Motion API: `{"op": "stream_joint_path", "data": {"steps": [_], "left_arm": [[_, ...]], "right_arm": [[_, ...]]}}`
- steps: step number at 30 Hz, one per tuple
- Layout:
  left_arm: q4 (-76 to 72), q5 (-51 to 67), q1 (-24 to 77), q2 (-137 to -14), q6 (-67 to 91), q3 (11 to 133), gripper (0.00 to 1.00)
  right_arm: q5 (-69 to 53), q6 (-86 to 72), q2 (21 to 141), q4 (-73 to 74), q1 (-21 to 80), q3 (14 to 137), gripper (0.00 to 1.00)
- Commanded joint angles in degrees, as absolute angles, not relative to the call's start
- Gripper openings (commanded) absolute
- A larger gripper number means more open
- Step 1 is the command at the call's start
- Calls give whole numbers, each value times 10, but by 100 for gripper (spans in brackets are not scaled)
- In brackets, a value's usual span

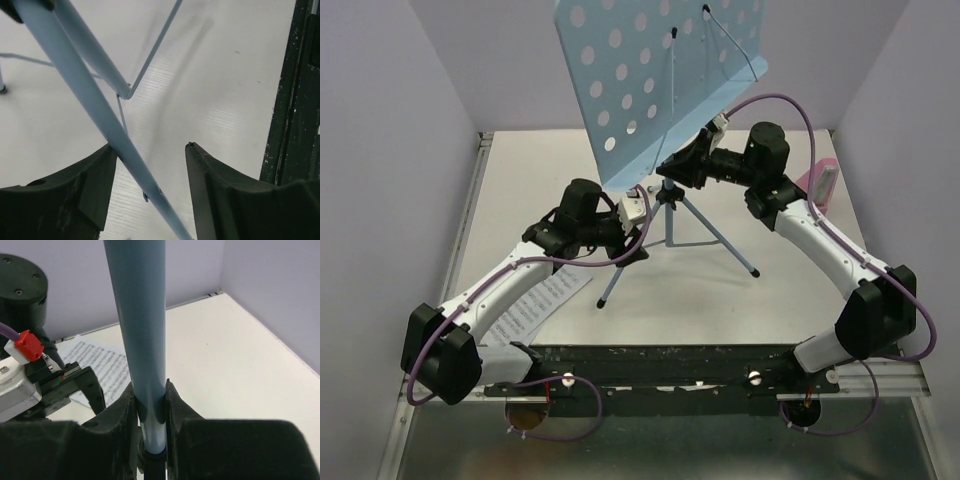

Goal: Pack up the instrument practice props

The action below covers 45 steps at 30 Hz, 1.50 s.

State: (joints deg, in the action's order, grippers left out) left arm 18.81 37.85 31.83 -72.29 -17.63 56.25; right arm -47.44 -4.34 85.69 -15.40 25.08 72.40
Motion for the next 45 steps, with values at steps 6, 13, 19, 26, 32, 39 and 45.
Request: {"op": "stream_joint_path", "data": {"steps": [6, 13, 19, 26, 32, 39, 45], "left_arm": [[55, 377, 295, -729, -155, 542, 49], [32, 418, 294, -758, -156, 574, 22], [169, 517, 275, -766, -150, 684, 0], [293, 643, 222, -802, -137, 812, 0], [331, 711, 207, -805, -78, 838, 0], [216, 806, 186, -794, 99, 789, 0], [95, 855, 186, -798, 221, 717, 0]], "right_arm": [[-318, -72, 820, -38, 268, 814, 0], [-265, -112, 829, -1, 278, 844, 0], [-226, -105, 839, 102, 277, 932, 0], [-141, -181, 848, 195, 279, 1011, 0], [-82, -241, 871, 278, 289, 1055, 0], [-52, -260, 905, 375, 331, 1155, 0], [-51, -276, 904, 384, 346, 1095, 0]]}}
